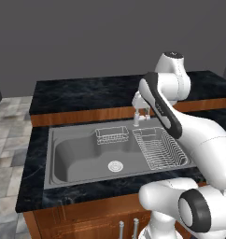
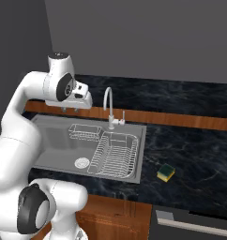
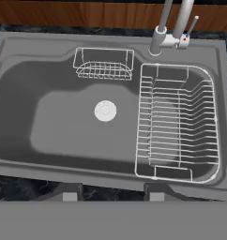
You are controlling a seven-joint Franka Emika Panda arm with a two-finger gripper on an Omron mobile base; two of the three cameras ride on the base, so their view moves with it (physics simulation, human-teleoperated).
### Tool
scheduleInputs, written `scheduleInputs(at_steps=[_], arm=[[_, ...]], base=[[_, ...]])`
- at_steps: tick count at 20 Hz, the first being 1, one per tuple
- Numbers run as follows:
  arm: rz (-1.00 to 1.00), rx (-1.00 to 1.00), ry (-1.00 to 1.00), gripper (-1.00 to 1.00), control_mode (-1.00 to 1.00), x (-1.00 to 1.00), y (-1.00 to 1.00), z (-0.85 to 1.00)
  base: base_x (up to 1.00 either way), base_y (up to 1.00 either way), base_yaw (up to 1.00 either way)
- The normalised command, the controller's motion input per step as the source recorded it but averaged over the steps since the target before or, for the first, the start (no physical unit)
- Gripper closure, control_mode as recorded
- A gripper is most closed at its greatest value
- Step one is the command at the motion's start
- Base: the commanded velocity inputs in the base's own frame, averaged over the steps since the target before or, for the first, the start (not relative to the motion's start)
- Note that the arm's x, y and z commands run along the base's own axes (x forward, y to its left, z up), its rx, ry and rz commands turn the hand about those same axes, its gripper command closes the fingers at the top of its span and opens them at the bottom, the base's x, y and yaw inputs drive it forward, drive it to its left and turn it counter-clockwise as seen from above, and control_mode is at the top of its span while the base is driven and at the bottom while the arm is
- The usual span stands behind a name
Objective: Soak the sponge with water for a few seconds and then drop it inside the sink.
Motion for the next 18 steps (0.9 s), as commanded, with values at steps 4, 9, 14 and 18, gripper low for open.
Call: scheduleInputs(at_steps=[4,9,14,18], arm=[[0.00,0.00,0.00,-1.00,-1.00,-0.07,0.00,0.00],[0.00,0.00,0.00,-1.00,-1.00,-0.30,0.00,-0.01],[0.00,0.00,-0.02,-1.00,-1.00,-0.41,-0.11,-0.05],[0.00,0.00,-0.02,-1.00,-1.00,-0.39,-0.32,-0.01]], base=[[0.00,0.00,0.00],[0.00,0.00,0.00],[0.00,0.00,0.00],[0.00,0.00,0.00]])
